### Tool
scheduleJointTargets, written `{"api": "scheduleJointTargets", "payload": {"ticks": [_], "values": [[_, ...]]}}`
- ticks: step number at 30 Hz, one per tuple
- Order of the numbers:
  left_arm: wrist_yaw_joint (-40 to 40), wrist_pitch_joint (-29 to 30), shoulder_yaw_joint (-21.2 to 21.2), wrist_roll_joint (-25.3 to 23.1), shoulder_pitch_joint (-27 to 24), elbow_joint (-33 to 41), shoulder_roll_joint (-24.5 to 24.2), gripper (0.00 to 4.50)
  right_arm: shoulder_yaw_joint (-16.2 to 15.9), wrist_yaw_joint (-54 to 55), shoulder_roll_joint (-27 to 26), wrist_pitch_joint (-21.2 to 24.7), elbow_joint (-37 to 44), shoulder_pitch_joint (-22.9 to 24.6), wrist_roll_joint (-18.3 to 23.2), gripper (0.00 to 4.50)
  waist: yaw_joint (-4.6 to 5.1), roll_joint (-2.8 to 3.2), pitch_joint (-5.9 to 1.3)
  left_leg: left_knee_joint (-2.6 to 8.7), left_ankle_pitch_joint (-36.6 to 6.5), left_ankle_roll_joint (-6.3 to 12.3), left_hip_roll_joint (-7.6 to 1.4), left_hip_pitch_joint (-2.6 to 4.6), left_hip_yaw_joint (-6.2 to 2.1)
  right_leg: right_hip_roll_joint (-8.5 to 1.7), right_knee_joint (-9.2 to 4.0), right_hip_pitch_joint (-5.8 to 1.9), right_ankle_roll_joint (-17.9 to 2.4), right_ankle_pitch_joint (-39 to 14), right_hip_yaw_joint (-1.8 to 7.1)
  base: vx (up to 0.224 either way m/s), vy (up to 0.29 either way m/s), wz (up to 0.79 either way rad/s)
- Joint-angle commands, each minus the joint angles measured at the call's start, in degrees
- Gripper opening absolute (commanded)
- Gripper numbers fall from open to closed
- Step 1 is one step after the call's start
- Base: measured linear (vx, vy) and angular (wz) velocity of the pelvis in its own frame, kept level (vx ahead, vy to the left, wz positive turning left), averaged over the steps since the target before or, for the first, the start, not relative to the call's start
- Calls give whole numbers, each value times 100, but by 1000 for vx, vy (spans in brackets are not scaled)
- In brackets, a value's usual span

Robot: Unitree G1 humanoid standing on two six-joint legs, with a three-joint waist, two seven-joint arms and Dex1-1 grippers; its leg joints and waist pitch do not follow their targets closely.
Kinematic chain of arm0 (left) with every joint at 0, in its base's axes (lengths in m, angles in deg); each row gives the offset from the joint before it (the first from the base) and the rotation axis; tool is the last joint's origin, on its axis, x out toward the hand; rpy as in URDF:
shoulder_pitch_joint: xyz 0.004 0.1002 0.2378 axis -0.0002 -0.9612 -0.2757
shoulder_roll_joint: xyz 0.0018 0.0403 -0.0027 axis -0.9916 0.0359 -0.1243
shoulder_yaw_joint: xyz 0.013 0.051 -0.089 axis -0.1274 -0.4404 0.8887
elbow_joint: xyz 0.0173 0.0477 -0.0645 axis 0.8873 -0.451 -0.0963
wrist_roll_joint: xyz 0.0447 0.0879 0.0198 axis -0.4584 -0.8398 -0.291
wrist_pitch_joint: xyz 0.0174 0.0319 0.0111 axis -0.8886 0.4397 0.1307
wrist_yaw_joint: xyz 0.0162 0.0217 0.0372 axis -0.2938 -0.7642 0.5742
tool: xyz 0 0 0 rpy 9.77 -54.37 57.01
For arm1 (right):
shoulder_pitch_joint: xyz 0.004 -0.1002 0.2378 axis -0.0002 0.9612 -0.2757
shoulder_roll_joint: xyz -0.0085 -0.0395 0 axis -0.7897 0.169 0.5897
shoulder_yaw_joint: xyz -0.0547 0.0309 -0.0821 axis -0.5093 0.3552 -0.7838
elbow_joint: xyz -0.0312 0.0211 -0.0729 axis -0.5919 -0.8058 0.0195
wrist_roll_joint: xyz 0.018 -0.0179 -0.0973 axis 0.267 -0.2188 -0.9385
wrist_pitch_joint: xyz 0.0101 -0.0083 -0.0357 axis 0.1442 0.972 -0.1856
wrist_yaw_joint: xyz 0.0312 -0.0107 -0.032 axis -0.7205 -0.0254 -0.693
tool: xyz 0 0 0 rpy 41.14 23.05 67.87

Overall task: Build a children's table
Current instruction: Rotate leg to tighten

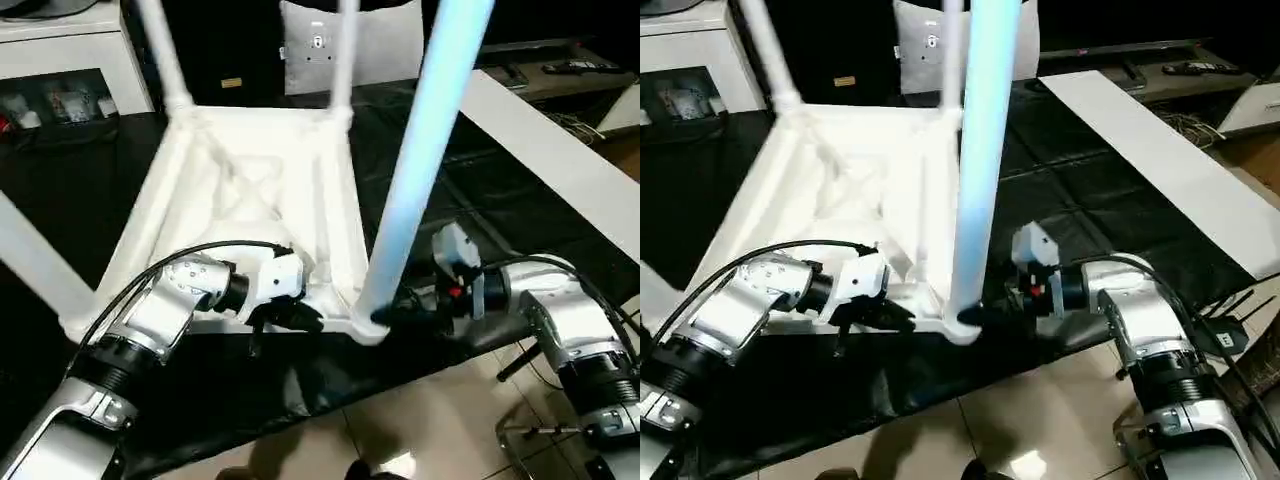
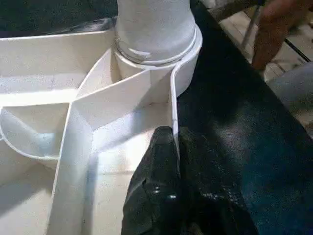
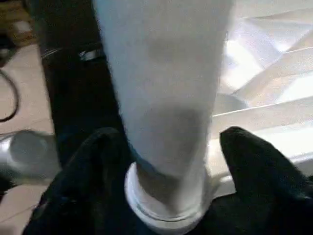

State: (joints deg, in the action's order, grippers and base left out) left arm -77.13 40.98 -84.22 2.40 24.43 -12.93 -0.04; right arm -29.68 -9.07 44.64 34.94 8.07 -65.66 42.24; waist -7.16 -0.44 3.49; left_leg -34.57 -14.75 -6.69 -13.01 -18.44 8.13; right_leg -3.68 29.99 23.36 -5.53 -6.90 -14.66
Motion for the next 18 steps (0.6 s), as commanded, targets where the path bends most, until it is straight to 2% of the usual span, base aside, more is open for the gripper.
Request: {"api": "scheduleJointTargets", "payload": {"ticks": [1,6,10,15,18], "values": [[-334,-232,-124,8,142,84,41,0,-63,-163,44,-16,-55,-108,26,316,39,-30,-450,333,165,672,-113,-90,63,-492,-334,-510,784,-2031,451,0,0,0],[-362,-266,-119,21,150,51,37,0,-103,-262,4,83,-129,-152,70,279,49,-31,-458,330,83,633,-98,-104,67,-461,-359,-523,946,-2071,428,0,0,0],[-369,-305,-132,50,170,-4,39,0,-125,-333,-15,106,-200,-203,103,242,49,-39,-462,329,153,651,-111,-108,61,-462,-345,-522,962,-1963,433,0,0,0],[-309,-251,-108,74,178,-41,62,0,-132,-383,-34,237,-183,-197,149,199,50,-44,-451,329,71,624,-92,-110,74,-445,-378,-521,1048,-2086,412,0,0,0],[277,312,118,80,129,79,209,0,-56,245,-267,831,152,-65,207,193,52,-22,-455,331,103,580,-105,-116,63,-436,-387,-533,1084,-2041,400,0,0,0]]}}
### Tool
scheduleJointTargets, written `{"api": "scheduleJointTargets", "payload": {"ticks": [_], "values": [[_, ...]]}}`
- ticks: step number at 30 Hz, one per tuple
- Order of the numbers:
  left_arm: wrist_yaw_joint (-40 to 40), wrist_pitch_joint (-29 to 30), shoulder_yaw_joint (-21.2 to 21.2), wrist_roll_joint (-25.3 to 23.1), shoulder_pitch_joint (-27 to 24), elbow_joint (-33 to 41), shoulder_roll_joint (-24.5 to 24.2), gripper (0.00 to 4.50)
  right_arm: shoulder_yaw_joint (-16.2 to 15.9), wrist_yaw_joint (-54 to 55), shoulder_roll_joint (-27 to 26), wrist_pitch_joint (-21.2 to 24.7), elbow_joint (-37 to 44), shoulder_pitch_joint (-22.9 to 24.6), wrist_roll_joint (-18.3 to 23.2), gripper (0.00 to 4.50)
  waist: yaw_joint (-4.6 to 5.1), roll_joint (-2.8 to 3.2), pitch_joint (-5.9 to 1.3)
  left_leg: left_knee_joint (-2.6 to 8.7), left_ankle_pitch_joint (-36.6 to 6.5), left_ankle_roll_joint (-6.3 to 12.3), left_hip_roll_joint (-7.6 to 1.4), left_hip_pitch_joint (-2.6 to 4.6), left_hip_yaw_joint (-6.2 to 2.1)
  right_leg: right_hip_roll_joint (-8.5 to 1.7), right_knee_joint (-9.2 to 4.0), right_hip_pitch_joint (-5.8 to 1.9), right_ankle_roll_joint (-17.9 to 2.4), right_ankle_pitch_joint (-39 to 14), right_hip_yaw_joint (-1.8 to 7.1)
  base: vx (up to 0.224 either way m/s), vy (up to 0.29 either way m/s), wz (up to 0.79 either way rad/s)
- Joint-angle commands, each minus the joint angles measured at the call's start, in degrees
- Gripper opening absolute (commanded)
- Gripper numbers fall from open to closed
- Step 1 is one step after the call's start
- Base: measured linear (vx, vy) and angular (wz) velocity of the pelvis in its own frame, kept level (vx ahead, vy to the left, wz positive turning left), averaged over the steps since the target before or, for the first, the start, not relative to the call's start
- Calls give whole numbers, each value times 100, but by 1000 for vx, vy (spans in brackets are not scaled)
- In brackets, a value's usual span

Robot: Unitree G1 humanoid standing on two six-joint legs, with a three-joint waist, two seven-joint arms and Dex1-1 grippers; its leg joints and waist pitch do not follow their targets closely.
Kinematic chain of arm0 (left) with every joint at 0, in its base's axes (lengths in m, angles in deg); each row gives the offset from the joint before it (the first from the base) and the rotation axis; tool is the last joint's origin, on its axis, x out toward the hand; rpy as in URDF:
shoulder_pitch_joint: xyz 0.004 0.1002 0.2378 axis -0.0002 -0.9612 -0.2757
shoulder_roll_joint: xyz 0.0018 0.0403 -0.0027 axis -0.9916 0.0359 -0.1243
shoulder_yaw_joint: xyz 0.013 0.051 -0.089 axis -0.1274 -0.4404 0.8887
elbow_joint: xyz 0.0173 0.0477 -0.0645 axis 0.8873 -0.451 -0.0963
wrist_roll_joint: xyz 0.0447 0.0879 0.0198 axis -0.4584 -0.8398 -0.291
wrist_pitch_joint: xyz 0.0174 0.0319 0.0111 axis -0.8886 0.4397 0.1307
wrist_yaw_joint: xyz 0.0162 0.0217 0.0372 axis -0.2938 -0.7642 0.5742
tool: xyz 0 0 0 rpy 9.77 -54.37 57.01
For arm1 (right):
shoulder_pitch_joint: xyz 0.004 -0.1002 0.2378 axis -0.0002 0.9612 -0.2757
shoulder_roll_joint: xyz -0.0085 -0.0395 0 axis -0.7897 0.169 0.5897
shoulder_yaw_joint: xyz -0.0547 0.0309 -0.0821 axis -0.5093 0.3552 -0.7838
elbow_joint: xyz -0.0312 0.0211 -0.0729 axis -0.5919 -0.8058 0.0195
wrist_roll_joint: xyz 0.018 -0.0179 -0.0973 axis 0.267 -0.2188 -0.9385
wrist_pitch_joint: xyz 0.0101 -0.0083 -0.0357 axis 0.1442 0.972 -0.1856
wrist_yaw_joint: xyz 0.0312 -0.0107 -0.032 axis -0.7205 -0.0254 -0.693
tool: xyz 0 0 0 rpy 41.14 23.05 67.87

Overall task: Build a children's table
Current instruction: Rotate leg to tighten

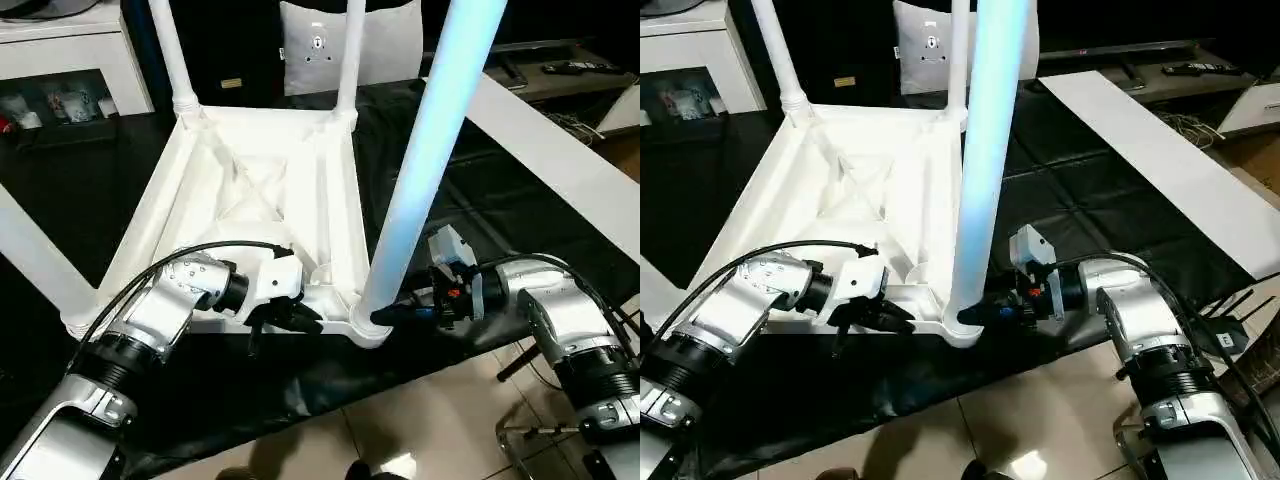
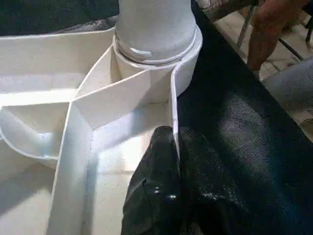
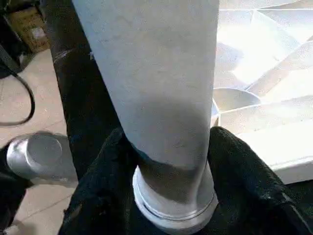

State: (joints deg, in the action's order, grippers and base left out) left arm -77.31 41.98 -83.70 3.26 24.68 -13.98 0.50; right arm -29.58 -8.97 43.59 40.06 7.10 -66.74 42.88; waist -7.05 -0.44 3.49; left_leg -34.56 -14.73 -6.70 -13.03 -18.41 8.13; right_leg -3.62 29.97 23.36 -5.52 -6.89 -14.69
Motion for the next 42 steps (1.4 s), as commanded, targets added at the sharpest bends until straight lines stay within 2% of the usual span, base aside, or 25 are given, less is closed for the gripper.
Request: {"api": "scheduleJointTargets", "payload": {"ticks": [1,4,6,8,9,10,11,12,13,14,15,17,19,21,22,23,25,30,31,33,35,36,38,40,42], "values": [[384,316,95,-5,93,217,179,0,-60,388,-208,397,278,53,112,191,59,-24,-452,330,97,546,-105,-115,62,-438,-393,-531,1103,-2045,398,0,0,0],[723,607,185,-17,45,354,288,0,6,1104,-451,535,214,9,-83,189,118,-20,-430,331,-105,486,-70,-109,76,-425,-469,-529,1199,-2301,349,0,0,0],[1221,1058,337,46,-61,598,550,0,85,1953,-831,692,146,-78,-273,189,212,1,-405,323,-373,468,-85,-87,71,-398,-584,-531,1331,-2580,269,0,0,0],[1667,1450,463,59,-134,784,790,0,168,2678,-1156,920,87,-175,-429,189,325,40,-424,341,-468,473,-250,-116,-1,-443,-577,-625,1317,-2530,242,0,0,0],[1807,1573,501,52,-151,836,865,0,208,2914,-1258,1035,68,-211,-468,189,408,48,-433,388,-528,514,-447,-158,-110,-522,-433,-666,1190,-2364,332,0,0,0],[1959,1687,543,40,-153,856,947,0,243,3131,-1347,1114,34,-250,-511,189,455,33,-431,398,-600,497,-498,-116,-130,-596,-371,-621,1065,-2369,452,0,0,0],[2028,1722,560,34,-149,857,987,0,263,3224,-1389,1147,23,-264,-515,189,488,17,-421,364,-613,461,-401,-96,-89,-613,-411,-590,1039,-2476,462,0,0,0],[2439,1921,654,1,-119,856,1228,0,382,3774,-1639,1337,-46,-346,-534,189,528,-33,-428,289,-543,397,-59,-107,56,-545,-530,-574,1129,-2724,374,0,0,0],[2805,1986,753,-20,-48,759,1471,0,523,4371,-1870,1407,-141,-416,-595,189,539,-43,-436,294,-432,461,71,-132,120,-465,-569,-578,1186,-2666,315,0,0,0],[2949,1938,786,-33,1,675,1568,0,615,4644,-1975,1432,-208,-449,-599,189,560,-40,-439,306,-377,514,57,-138,110,-428,-581,-579,1200,-2583,287,0,0,0],[2949,1938,786,-33,1,675,1568,0,615,4644,-1975,1432,-208,-449,-599,189,599,-3,-451,313,-300,557,-17,-133,69,-408,-588,-577,1220,-2408,269,0,0,0],[3190,1850,835,-51,102,511,1746,0,753,4976,-2147,1437,-325,-488,-577,189,633,11,-462,325,-280,629,-125,-105,21,-443,-534,-565,1169,-2226,321,0,0,0],[3410,1845,872,-92,211,410,1927,0,786,5289,-2266,1264,-416,-490,-715,244,612,5,-468,330,-190,624,-103,-85,34,-485,-482,-538,1037,-2166,372,0,0,0],[3477,1823,879,-110,257,374,1983,0,759,5330,-2294,1126,-434,-476,-770,244,583,15,-485,337,-31,640,-110,-95,22,-520,-435,-553,925,-2002,394,0,0,0],[3514,1814,870,-127,284,371,2004,0,736,5314,-2323,1058,-407,-455,-787,266,566,8,-492,334,100,677,-115,-99,17,-532,-391,-547,849,-1875,420,0,0,0],[3512,1796,850,-168,277,380,1979,0,668,5209,-2307,957,-312,-402,-807,266,535,56,-496,335,243,695,-121,-101,4,-551,-349,-548,737,-1752,437,0,0,0],[3408,1659,780,-269,228,359,1834,0,595,5009,-2203,817,-102,-265,-816,295,506,26,-509,326,416,717,-125,-105,4,-562,-297,-542,619,-1594,467,0,0,0],[3254,1324,688,-360,169,305,1665,0,590,4903,-2038,675,23,-155,-824,331,433,0,-506,327,500,772,-84,-114,30,-553,-260,-542,562,-1515,495,0,0,0],[3144,1110,632,-399,160,225,1555,0,608,4807,-1908,586,92,-84,-816,349,409,-5,-481,324,355,765,-34,-116,53,-522,-310,-534,699,-1689,478,0,0,0],[2982,735,571,-453,174,85,1414,0,637,4593,-1736,596,259,28,-732,361,386,-29,-461,335,167,748,-16,-104,66,-483,-379,-538,932,-1910,452,0,0,0],[2868,471,529,-491,180,-8,1314,0,655,4444,-1617,615,386,112,-669,380,360,-16,-463,339,-34,723,-20,-96,78,-451,-421,-534,1221,-2049,418,0,0,0],[2811,195,499,-578,240,-169,1177,0,707,4259,-1453,621,589,240,-585,380,357,-36,-458,341,-55,711,-35,-93,75,-446,-432,-525,1259,-2066,408,0,0,0],[2800,82,486,-612,271,-242,1118,0,733,4177,-1387,619,684,300,-553,400,335,-18,-449,342,-197,686,-24,-68,87,-419,-484,-506,1392,-2193,380,0,0,0],[2795,34,480,-626,284,-273,1094,0,744,4142,-1359,617,723,326,-539,407,345,-20,-447,336,-311,665,-44,-94,75,-394,-525,-527,1527,-2267,333,0,0,0],[2665,-110,497,-624,342,-400,955,0,841,3901,-1215,650,1073,537,-352,428,329,-12,-448,343,-380,692,-73,-63,69,-403,-553,-523,1595,-2287,343,0,0,0]]}}
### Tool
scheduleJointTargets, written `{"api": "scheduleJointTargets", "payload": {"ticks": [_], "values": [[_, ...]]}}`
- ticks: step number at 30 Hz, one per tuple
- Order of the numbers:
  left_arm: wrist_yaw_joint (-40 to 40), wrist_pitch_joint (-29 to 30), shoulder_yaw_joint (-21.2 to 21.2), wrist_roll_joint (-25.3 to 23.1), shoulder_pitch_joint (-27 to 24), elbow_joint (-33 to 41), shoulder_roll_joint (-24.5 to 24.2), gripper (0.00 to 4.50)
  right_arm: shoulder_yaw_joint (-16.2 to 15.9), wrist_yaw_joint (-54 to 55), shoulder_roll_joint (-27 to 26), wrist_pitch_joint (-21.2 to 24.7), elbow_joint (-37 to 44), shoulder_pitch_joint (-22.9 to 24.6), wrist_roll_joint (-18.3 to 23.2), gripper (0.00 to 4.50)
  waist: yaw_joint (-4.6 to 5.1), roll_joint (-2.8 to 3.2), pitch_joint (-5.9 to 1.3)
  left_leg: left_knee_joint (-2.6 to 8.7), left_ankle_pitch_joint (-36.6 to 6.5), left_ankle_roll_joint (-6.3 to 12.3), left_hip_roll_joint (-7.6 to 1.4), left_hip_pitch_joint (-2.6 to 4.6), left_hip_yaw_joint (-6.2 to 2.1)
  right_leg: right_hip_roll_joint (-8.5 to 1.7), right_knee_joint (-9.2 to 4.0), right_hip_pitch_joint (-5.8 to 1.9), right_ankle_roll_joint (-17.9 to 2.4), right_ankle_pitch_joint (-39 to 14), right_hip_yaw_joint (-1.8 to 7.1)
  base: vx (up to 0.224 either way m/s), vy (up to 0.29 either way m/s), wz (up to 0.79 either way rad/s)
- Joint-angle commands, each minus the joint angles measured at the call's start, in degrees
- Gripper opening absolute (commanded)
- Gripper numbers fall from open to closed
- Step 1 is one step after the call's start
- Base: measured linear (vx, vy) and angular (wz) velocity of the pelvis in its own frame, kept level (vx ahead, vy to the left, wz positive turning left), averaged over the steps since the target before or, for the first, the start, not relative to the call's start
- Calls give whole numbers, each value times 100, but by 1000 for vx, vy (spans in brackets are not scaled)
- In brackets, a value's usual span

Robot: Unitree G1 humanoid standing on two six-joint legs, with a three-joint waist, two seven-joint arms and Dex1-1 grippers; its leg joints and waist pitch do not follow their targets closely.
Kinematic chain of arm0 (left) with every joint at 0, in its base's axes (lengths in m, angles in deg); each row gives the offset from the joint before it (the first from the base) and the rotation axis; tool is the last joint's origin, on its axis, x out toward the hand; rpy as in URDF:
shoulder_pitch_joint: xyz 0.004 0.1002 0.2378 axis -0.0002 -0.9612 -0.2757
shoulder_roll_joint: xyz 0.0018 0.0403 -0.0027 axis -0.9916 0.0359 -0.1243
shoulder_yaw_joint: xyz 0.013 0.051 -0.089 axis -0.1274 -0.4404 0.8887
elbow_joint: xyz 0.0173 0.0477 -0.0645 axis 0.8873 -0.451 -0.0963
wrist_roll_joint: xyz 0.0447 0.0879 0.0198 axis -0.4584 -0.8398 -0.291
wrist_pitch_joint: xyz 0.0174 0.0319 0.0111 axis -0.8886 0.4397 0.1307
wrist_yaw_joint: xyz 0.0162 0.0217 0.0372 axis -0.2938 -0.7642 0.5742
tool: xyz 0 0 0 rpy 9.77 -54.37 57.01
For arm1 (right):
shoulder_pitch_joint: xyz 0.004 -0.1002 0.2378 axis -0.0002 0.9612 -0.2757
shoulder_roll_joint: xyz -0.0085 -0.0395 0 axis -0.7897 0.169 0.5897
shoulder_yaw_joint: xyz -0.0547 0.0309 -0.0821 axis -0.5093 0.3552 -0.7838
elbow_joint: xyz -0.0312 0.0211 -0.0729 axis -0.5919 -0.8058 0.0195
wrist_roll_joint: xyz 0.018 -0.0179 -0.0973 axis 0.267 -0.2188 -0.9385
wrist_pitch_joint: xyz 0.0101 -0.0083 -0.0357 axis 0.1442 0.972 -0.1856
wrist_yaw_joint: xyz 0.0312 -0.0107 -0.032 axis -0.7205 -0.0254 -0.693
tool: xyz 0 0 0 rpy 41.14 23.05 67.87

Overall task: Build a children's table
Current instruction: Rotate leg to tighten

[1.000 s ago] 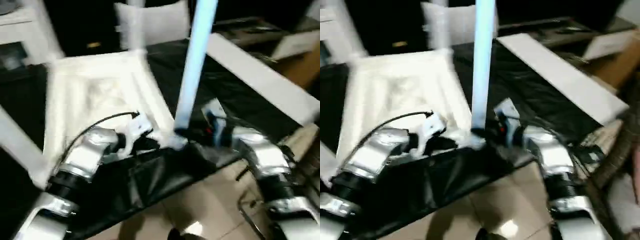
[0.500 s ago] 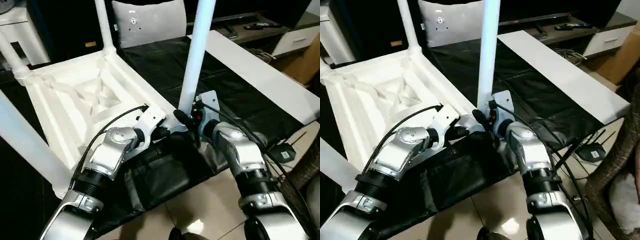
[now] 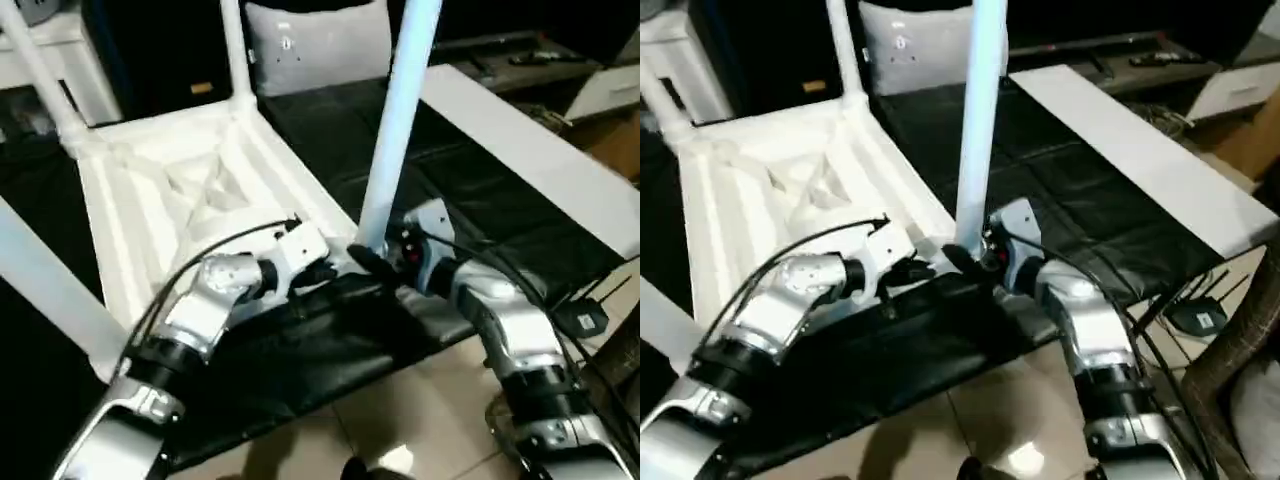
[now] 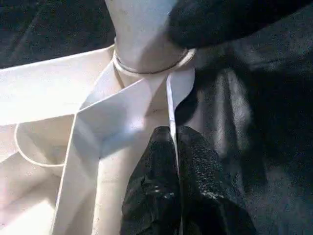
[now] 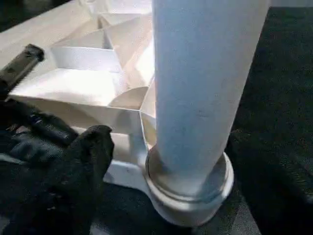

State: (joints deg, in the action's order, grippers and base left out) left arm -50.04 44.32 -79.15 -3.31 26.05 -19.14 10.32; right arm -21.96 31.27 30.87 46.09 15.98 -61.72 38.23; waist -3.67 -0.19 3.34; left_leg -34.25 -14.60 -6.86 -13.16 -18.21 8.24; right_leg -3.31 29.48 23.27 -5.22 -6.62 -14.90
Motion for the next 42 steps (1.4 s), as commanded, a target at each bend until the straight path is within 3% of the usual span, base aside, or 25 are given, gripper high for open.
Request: {"api": "scheduleJointTargets", "payload": {"ticks": [1,6,12,21,22,23,24,25,26,27,28,29,30,31,32,33,34,35,36,37,38,39,40,41,42], "values": [[-62,-344,42,34,205,116,-27,0,79,-123,57,46,185,35,114,441,18,-28,-436,331,-334,727,-133,-124,16,-451,-468,-551,1476,-2211,354,0,0,0],[-1156,-1142,334,494,176,-96,-727,71,183,-227,570,552,1659,1179,349,450,-48,-32,-465,332,125,669,-83,-125,11,-530,-329,-541,1177,-1656,468,0,0,0],[-1006,-782,875,1091,-317,623,-691,128,135,89,398,813,2192,1533,352,450,-12,-20,-399,364,46,556,-116,-104,34,-577,-339,-527,913,-1846,455,0,0,0],[1255,181,1700,1436,-1421,2293,376,193,-217,774,192,679,2706,1713,-150,450,94,30,-326,353,-640,584,-157,-123,22,-439,-534,-552,1393,-2385,344,0,0,0],[1349,227,1736,1464,-1514,2440,450,193,-241,797,194,705,2708,1712,-185,450,114,36,-324,394,-625,583,-269,-130,-38,-429,-501,-570,1343,-2257,323,0,0,0],[1469,285,1781,1500,-1630,2627,543,205,-270,826,195,739,2710,1712,-229,450,108,16,-270,497,-659,773,-405,-427,-310,-517,-344,-799,1267,-1903,158,-4,-53,15],[1785,520,1881,1556,-1922,3099,777,214,-305,903,199,749,2746,1740,-308,450,128,206,-320,764,-847,1215,-1039,-283,-847,-606,485,-624,808,-1110,660,26,-80,46],[1851,580,1899,1562,-1976,3182,822,218,-306,913,199,728,2753,1748,-319,450,343,105,-195,812,-800,1509,-973,11,-1052,-505,717,-168,138,-1259,858,26,-80,46],[2159,813,1941,1493,-2191,3473,964,221,-318,934,218,676,2783,1785,-311,450,366,33,-193,731,-620,1667,-811,86,-1107,-473,729,-108,-192,-1266,960,69,-128,70],[2352,933,1903,1354,-2456,3756,1041,234,-324,948,238,599,2808,1825,-310,450,317,-86,-94,629,-355,1891,-370,-222,-1028,-516,434,-384,-1410,-1737,930,40,-195,70],[2527,1062,1849,1200,-2690,4015,1081,234,-341,932,256,550,2825,1855,-280,450,288,-150,-94,400,-242,1742,-63,-378,-904,-527,230,-477,-1636,-2163,858,40,-195,70],[2562,1075,1838,1192,-2762,4083,1097,234,-351,920,265,536,2824,1861,-275,450,238,-260,-177,-128,-150,1504,366,-524,-587,-637,-61,-569,-1568,-2734,780,10,-202,57],[2700,1133,1826,1190,-2973,4291,1162,234,-386,871,288,485,2801,1878,-258,450,7,-239,-276,-904,-288,1034,636,-474,-5,-918,-296,-641,-1054,-3029,646,7,-103,28],[2760,1160,1833,1203,-3040,4361,1192,234,-400,849,293,464,2785,1885,-253,450,21,-338,-143,-704,15,809,543,-498,46,-909,-220,-576,631,-2454,416,-4,-208,49],[2850,1214,1852,1235,-3113,4450,1240,234,-420,817,299,438,2763,1895,-246,450,-28,-316,-91,-600,-64,825,543,-446,53,-906,-314,-594,1462,-2237,395,-35,-176,57],[2931,1295,1856,1230,-3184,4562,1260,234,-449,783,312,393,2726,1903,-259,450,-66,-241,-18,-507,-472,1142,378,-354,-6,-1273,-459,-683,2226,-2386,489,-53,-255,67],[2992,1253,1813,1011,-3289,4619,1167,234,-448,695,288,367,2640,1909,-193,450,-70,-201,-103,-638,-514,1286,334,-665,-80,-1142,-418,-938,3183,-1628,247,-43,-149,45],[2996,1249,1811,995,-3296,4621,1161,234,-446,689,285,365,2634,1909,-186,450,-139,-81,-80,-656,-428,1360,362,-608,-56,-1023,-496,-879,3584,-1155,196,-41,-112,47],[3124,1340,1801,865,-3367,4682,1119,234,-433,660,253,297,2573,1912,-147,450,-54,7,-52,-612,-588,1679,-57,-752,-173,-976,-135,-1007,3922,-532,131,91,97,59],[3200,1352,1845,865,-3402,4679,1147,234,-385,670,198,351,2553,1925,-67,450,-234,289,-192,131,-825,2293,-1633,-346,-924,-1139,1717,-503,1644,-560,1317,91,97,59],[3266,1348,1865,841,-3456,4715,1162,234,-356,613,169,330,2500,1929,55,450,-91,-201,147,18,-629,1892,-720,-411,205,-590,1555,115,507,-542,1687,80,127,38],[3294,1355,1880,844,-3487,4735,1175,234,-352,526,172,243,2441,1924,125,450,-61,-406,100,-360,-1234,1352,-159,-391,110,-632,934,124,1002,-1755,1939,0,0,0],[3347,1397,1910,836,-3515,4763,1192,234,-362,379,224,74,2352,1915,175,450,-366,-325,99,-856,-765,776,135,-288,-28,-1153,76,186,1525,-4803,2471,-43,-55,38],[3378,1429,1934,848,-3525,4786,1206,234,-327,278,252,167,2343,1920,296,450,-288,-422,174,-877,-400,652,148,-292,-186,-1067,29,200,1268,-5511,2464,-40,-26,25],[3429,1487,1968,864,-3539,4821,1219,234,-284,179,280,299,2351,1925,439,450,-156,-322,177,-185,-880,200,74,-164,-209,-590,283,111,351,-4692,1847,-121,17,29]]}}
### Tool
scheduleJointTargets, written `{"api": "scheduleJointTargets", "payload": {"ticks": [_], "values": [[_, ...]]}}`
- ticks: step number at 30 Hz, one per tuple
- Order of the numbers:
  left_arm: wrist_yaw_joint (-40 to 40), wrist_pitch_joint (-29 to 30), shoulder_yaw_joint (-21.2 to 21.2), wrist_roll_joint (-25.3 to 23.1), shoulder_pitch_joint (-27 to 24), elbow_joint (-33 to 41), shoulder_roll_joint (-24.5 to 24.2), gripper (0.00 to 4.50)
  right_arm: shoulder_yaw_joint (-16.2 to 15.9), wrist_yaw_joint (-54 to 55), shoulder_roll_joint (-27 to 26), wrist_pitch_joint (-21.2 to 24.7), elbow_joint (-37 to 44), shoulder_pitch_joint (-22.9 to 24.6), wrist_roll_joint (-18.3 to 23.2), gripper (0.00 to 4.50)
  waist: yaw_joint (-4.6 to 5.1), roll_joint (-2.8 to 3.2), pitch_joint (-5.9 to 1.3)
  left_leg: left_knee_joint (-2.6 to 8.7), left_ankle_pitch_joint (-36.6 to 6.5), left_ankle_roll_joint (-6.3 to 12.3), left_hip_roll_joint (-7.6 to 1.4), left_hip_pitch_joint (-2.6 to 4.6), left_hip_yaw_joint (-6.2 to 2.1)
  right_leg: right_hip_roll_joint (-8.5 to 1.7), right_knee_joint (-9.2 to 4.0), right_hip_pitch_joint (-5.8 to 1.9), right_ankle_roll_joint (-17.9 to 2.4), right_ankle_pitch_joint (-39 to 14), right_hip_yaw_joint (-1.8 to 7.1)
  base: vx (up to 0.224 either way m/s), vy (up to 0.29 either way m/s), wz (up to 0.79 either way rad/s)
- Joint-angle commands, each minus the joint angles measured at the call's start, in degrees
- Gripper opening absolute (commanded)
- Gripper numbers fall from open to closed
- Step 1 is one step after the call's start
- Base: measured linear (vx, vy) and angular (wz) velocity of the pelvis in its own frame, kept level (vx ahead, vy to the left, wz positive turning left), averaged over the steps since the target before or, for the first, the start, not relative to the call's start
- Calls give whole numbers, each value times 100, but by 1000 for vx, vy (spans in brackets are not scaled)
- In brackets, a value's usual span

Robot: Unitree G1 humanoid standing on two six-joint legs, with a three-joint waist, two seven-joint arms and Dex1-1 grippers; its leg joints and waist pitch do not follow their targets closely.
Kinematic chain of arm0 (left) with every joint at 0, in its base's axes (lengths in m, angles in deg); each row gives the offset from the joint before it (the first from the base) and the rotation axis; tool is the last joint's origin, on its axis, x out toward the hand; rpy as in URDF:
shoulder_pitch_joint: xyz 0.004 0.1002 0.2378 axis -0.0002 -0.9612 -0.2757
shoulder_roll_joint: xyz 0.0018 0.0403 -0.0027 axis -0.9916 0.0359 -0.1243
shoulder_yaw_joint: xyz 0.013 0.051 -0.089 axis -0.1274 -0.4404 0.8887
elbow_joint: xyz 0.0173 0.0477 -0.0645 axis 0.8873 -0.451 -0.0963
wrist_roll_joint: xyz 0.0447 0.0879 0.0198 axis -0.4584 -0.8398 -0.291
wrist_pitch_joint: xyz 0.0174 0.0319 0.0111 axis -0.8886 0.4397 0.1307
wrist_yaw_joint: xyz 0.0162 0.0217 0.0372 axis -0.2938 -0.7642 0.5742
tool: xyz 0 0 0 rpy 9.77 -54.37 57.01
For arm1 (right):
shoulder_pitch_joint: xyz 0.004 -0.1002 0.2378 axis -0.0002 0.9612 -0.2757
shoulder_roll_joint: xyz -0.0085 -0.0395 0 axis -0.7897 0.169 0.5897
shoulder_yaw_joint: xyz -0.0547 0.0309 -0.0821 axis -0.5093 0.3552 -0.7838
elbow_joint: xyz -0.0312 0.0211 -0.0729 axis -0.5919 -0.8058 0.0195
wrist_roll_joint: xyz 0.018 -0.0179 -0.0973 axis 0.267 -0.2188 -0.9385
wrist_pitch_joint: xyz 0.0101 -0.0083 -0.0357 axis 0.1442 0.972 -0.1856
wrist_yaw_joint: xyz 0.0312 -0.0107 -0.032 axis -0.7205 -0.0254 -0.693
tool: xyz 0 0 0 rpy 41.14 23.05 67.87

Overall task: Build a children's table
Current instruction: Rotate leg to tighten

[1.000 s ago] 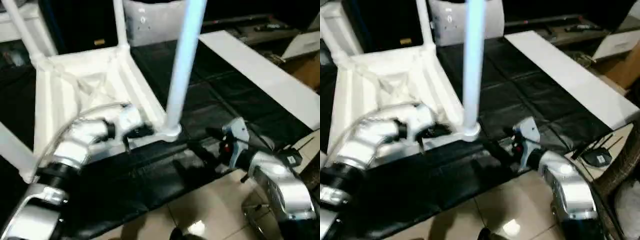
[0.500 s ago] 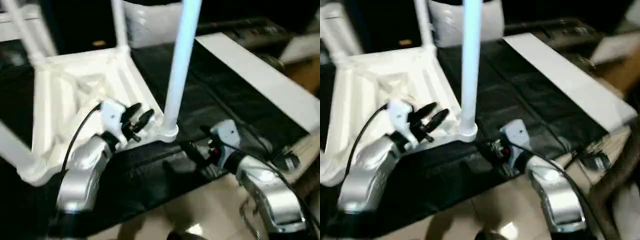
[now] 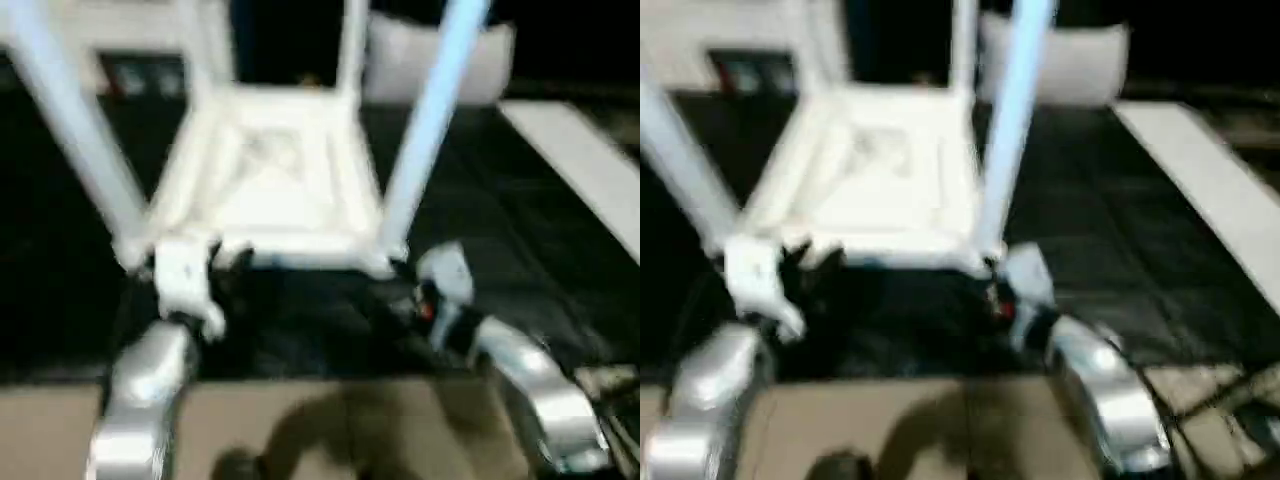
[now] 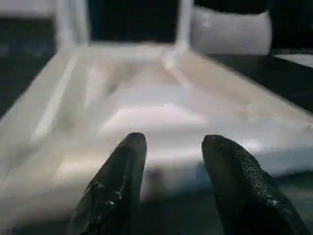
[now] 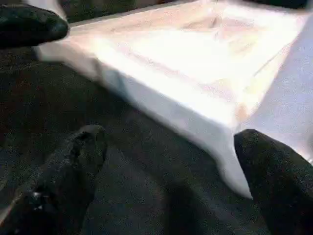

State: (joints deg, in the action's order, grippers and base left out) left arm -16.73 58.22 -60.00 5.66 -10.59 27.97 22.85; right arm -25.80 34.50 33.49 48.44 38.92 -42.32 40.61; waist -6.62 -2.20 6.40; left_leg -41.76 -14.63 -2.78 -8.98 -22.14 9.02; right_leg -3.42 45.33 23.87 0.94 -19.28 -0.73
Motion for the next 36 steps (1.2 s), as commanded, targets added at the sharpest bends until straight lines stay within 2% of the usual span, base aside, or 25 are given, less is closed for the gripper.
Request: {"api": "scheduleJointTargets", "payload": {"ticks": [1,2,3,4,6,8,11,15,19,21,22,23,24,25,26,27,28,29,30,31,32,33,34,35,36], "values": [[283,238,162,-84,119,127,-43,234,161,-216,17,212,115,-29,365,450,164,-24,-192,706,-1334,-322,-331,261,-275,-423,-1195,-1,-514,-2873,294,-111,69,8],[413,287,268,-118,124,105,-42,234,163,-216,35,187,151,-62,352,450,236,28,-201,910,-2165,-411,-357,326,-270,-315,-1195,-59,-743,-2144,215,-122,87,9],[468,306,308,-133,124,99,-41,234,162,-217,43,169,161,-76,342,450,281,49,-227,988,-2265,-417,-386,324,-283,-315,-1200,-127,-821,-1721,201,-65,100,-1],[506,319,335,-144,124,95,-40,234,162,-218,49,156,168,-86,335,450,355,66,-249,1129,-2117,-358,-417,263,-302,-345,-1249,-281,-906,-1066,145,-65,100,-1],[849,426,686,-236,169,71,-96,234,165,-341,8,133,112,-231,450,450,455,80,-249,1271,-2124,-333,-440,212,-335,-376,-1322,-411,-926,-779,48,-41,119,-17],[949,440,771,-317,188,66,-134,234,130,-405,5,51,83,-280,494,450,552,56,-265,1296,-2280,-361,-434,177,-351,-464,-1413,-459,-887,-964,5,-42,108,-18],[1201,494,989,-369,244,63,-184,234,101,-514,-52,-110,-3,-467,623,450,559,23,-248,1273,-2480,-410,-423,245,-328,-564,-1574,-402,-769,-1561,28,-27,67,-14],[1129,340,974,-210,279,134,-144,234,131,-119,-174,-362,-218,-706,304,450,552,-13,-272,1255,-2202,-356,-433,248,-301,-592,-1588,-375,-824,-1476,43,0,0,0],[521,76,468,27,204,268,-189,234,5,279,-207,244,-18,-663,147,450,421,-30,-290,1230,-2148,-335,-440,369,-196,-572,-1623,-261,-784,-1514,98,0,0,0],[446,84,312,-43,196,256,-246,234,-159,272,-154,274,20,-595,8,450,392,-43,-317,1250,-2143,-367,-447,358,-174,-561,-1582,-272,-741,-1428,93,0,0,0],[389,70,218,-95,203,228,-308,234,-273,255,-126,100,-7,-555,-135,450,399,-52,-318,1393,-1905,138,-329,-79,-410,-661,-1482,-625,-746,-1281,-168,0,0,0],[404,64,196,-112,221,202,-320,234,-310,268,-148,-22,-48,-535,-186,450,333,32,-335,1362,-1979,161,-309,-24,-413,-667,-1526,-596,-764,-1455,-258,35,10,32],[548,176,272,-112,276,152,-258,234,-297,303,-225,-154,-112,-529,-178,450,395,42,-383,1335,-1917,331,-209,-101,-505,-695,-1513,-645,-902,-1180,-381,30,0,51],[593,199,331,-69,310,109,-215,234,-282,345,-276,-193,-139,-527,-145,450,389,72,-415,1313,-1812,463,-139,-133,-557,-700,-1520,-687,-1020,-844,-472,30,0,51],[628,254,363,-72,345,71,-213,234,-248,421,-346,-210,-159,-514,-91,450,392,54,-422,1290,-1702,584,-88,-169,-548,-746,-1540,-717,-1065,-695,-483,10,-10,50],[636,279,352,-102,351,69,-234,234,-228,454,-374,-196,-160,-504,-63,450,352,5,-427,1173,-1285,883,1,-286,-526,-955,-1656,-822,-1071,-826,-459,21,10,52],[612,236,327,-135,357,53,-276,234,-194,491,-427,-190,-162,-486,-4,450,251,-73,-414,725,-852,1109,-83,-358,-526,-1576,-1992,-917,-1007,-1381,-268,21,10,52],[595,202,311,-143,359,41,-303,234,-181,517,-455,-177,-158,-478,23,450,214,-66,-391,450,-685,1084,-212,-359,-578,-1941,-2187,-976,-993,-1685,-212,39,69,43],[545,79,255,-170,354,30,-363,234,-124,650,-537,-146,-134,-432,54,450,135,-7,-390,237,-498,558,-559,-242,-663,-2172,-2152,-905,-1456,-1510,267,58,124,3],[544,76,252,-169,351,31,-366,234,-120,662,-545,-144,-130,-426,53,450,135,-7,-390,237,-498,558,-559,-242,-663,-2172,-2152,-905,-1456,-1510,267,58,124,3],[546,78,251,-167,347,32,-366,234,-117,671,-551,-146,-126,-419,54,450,64,139,-400,586,-416,652,-582,-148,-671,-1727,-2014,-937,-1463,-1523,-18,82,155,-11],[536,50,219,-174,338,35,-392,234,-127,644,-543,-159,-121,-408,65,450,317,274,-411,1194,-485,1028,-334,303,-521,-365,-1210,-508,-1069,-1194,-582,82,194,1],[510,44,181,-159,312,57,-406,234,-114,640,-548,-142,-121,-389,89,450,471,296,-548,1213,269,1376,-151,583,-571,172,-258,-21,-281,-658,-710,82,194,1],[448,39,99,-178,257,97,-450,234,-85,620,-551,-176,-132,-328,106,450,266,359,-557,1202,1250,1173,-230,400,-451,152,-65,165,187,-239,-644,41,184,5],[447,38,98,-178,256,97,-451,234,-85,619,-550,-177,-132,-327,106,450,327,266,-599,1181,1818,1158,-291,381,-485,114,-110,157,287,7,-610,-10,143,-1]]}}
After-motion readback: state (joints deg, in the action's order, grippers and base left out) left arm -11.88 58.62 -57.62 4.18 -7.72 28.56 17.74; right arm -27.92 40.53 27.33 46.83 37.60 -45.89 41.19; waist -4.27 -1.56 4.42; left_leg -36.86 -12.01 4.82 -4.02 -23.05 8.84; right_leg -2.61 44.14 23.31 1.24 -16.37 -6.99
